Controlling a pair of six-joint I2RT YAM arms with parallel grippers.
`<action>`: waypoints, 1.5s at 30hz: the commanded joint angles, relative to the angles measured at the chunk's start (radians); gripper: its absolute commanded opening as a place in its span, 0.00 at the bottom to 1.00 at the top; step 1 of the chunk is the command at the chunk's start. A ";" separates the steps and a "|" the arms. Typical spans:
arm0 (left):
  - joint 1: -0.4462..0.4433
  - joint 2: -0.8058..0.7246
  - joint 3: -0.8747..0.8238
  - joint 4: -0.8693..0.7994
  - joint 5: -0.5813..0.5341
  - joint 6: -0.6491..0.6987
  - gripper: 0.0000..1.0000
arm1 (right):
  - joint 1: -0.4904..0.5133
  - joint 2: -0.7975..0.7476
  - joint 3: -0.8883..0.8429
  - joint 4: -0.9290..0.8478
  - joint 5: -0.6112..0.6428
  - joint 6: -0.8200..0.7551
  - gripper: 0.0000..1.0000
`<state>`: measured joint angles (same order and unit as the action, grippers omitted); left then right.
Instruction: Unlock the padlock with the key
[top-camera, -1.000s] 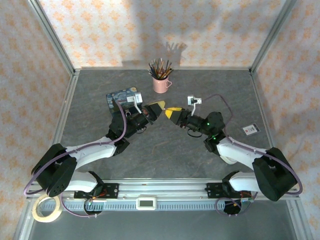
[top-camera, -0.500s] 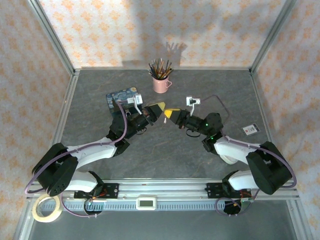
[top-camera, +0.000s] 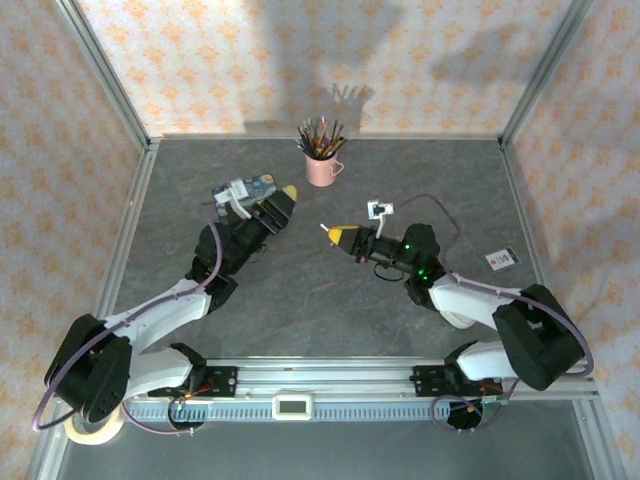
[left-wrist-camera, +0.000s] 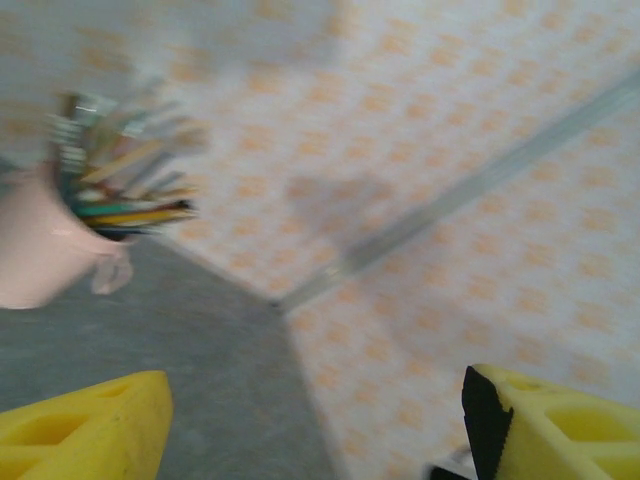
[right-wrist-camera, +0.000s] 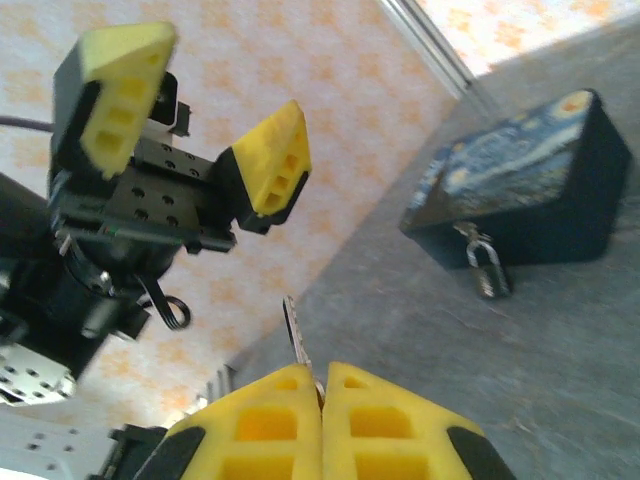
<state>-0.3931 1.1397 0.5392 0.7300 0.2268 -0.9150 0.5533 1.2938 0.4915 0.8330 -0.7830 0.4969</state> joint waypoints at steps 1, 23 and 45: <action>0.074 -0.012 -0.017 -0.257 -0.024 0.009 0.75 | -0.003 -0.057 0.048 -0.189 0.096 -0.157 0.00; 0.164 0.251 0.112 -0.626 -0.138 0.273 0.63 | -0.002 -0.108 0.071 -0.507 0.372 -0.338 0.00; 0.163 0.554 0.118 -0.312 -0.165 0.385 0.51 | -0.003 -0.138 0.059 -0.479 0.338 -0.333 0.00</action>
<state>-0.2394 1.6592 0.6388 0.3458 0.0887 -0.5739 0.5533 1.1694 0.5499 0.3145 -0.4377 0.1707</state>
